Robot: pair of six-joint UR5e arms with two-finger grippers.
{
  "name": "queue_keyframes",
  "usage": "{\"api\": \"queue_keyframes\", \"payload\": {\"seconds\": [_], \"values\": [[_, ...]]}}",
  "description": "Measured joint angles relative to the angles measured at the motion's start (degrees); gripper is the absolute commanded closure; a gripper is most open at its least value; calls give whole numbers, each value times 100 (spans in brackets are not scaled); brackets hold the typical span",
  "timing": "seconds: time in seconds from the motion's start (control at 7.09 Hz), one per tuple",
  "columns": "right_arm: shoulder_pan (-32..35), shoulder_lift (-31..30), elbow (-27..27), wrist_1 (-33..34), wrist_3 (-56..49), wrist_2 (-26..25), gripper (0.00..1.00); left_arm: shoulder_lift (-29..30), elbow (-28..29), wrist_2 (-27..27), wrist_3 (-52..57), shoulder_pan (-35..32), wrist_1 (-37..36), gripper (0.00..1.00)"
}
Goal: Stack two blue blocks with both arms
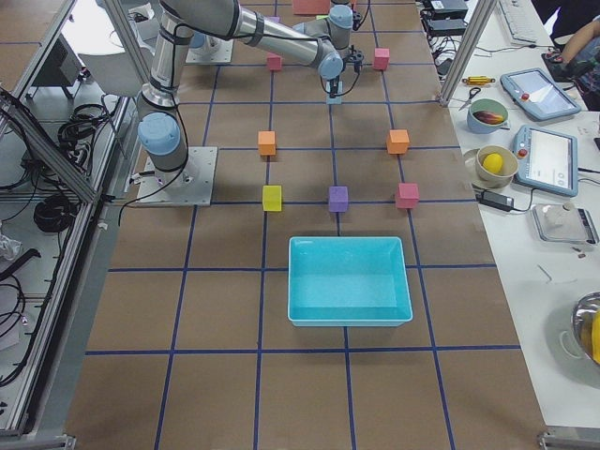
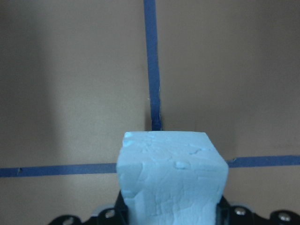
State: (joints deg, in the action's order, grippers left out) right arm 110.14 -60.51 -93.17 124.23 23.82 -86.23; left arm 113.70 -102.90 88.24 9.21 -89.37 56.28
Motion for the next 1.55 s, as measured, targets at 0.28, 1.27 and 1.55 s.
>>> {"api": "queue_keyframes", "payload": {"seconds": [0.28,1.27,1.55], "values": [[39,100,0,10,26,-1,0,27,-9,-4,-32,6,3,0],[-570,-925,1481,-2367,-851,-105,0,4,109,19,-377,-48,-319,93],[-1327,-1778,1586,-3590,-2093,-263,0,-51,637,160,-802,-500,114,91]]}}
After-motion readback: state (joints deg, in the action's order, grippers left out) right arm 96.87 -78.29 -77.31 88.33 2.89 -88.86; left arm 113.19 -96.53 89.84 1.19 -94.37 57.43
